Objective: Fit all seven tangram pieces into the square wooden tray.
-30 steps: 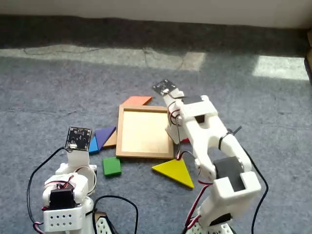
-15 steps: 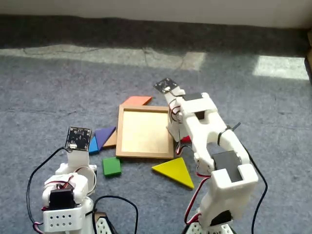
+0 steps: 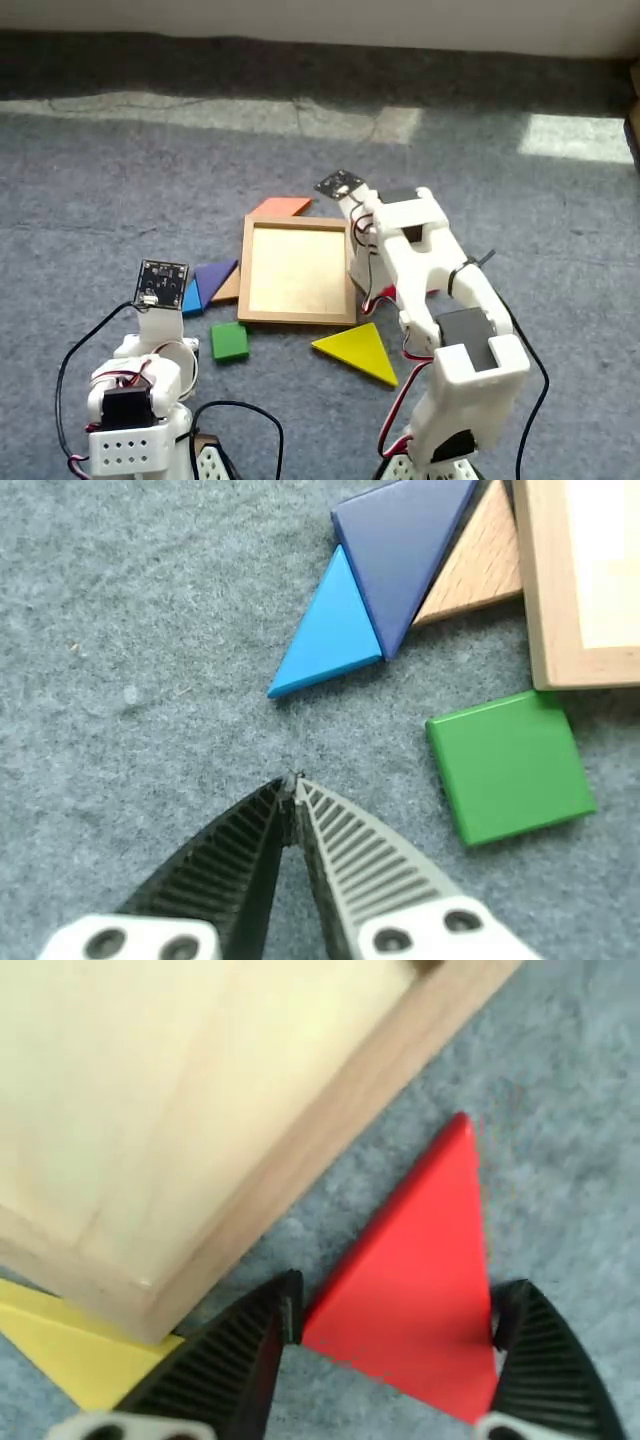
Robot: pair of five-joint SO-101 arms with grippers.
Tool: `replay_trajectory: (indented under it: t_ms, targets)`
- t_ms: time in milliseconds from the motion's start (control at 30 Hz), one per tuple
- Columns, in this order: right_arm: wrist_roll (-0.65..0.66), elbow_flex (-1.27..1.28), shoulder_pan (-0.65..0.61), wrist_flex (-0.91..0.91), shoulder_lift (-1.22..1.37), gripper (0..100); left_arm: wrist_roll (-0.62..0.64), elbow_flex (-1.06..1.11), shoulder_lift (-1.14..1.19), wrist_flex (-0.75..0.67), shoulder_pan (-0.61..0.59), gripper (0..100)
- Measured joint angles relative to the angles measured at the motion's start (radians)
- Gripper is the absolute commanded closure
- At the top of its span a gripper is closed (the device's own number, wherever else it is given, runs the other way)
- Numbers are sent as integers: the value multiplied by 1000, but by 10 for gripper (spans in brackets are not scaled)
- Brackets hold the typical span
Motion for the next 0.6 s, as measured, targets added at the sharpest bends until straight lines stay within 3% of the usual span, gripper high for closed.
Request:
replay_trajectory:
  t_ms: [333, 467, 600]
  targets:
    - [44, -6, 0, 48, 0, 695, 0, 0, 0, 0, 0, 993]
    - [54, -21, 0, 100, 2, 626, 0, 0, 0, 0, 0, 993]
    - [54, -23, 2, 138, 3, 618, 0, 0, 0, 0, 0, 993]
